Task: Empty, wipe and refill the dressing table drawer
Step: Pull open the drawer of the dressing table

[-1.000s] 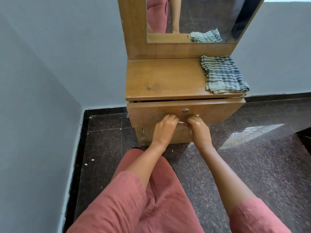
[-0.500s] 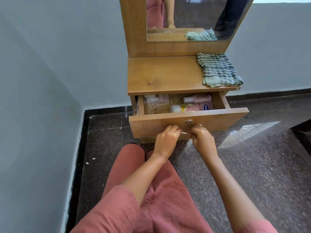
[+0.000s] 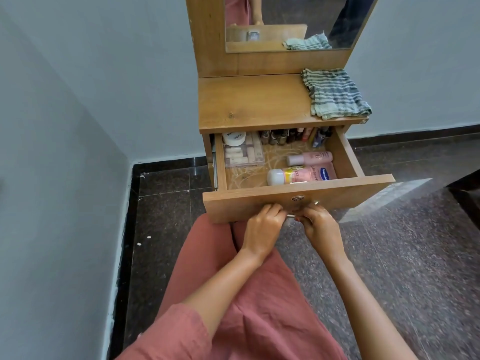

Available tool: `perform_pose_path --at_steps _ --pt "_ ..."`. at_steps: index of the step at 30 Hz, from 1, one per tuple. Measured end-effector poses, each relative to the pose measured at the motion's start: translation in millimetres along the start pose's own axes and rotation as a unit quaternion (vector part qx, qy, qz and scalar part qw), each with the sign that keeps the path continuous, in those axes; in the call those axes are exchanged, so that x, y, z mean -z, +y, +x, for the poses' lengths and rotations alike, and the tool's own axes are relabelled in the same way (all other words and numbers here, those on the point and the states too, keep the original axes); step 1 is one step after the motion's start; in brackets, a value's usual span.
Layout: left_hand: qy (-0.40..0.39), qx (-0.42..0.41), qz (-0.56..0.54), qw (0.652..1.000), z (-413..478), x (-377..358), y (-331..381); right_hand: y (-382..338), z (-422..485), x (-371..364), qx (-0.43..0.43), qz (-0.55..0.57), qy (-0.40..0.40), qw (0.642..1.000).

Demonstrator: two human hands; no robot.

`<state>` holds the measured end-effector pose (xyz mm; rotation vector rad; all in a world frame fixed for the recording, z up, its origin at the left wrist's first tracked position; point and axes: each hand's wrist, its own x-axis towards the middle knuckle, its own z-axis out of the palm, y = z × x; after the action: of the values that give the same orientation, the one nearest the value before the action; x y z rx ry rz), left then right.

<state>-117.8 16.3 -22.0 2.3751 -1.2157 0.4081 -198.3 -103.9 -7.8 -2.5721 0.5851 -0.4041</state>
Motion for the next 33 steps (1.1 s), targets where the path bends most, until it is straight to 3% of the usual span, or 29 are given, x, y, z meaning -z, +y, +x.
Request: perform_pose_path --at_steps 33 --pt "-0.024 -0.045 -0.025 0.998 -51 17 29 -3 -66 19 -0.001 -0.038 -0.037 0.999"
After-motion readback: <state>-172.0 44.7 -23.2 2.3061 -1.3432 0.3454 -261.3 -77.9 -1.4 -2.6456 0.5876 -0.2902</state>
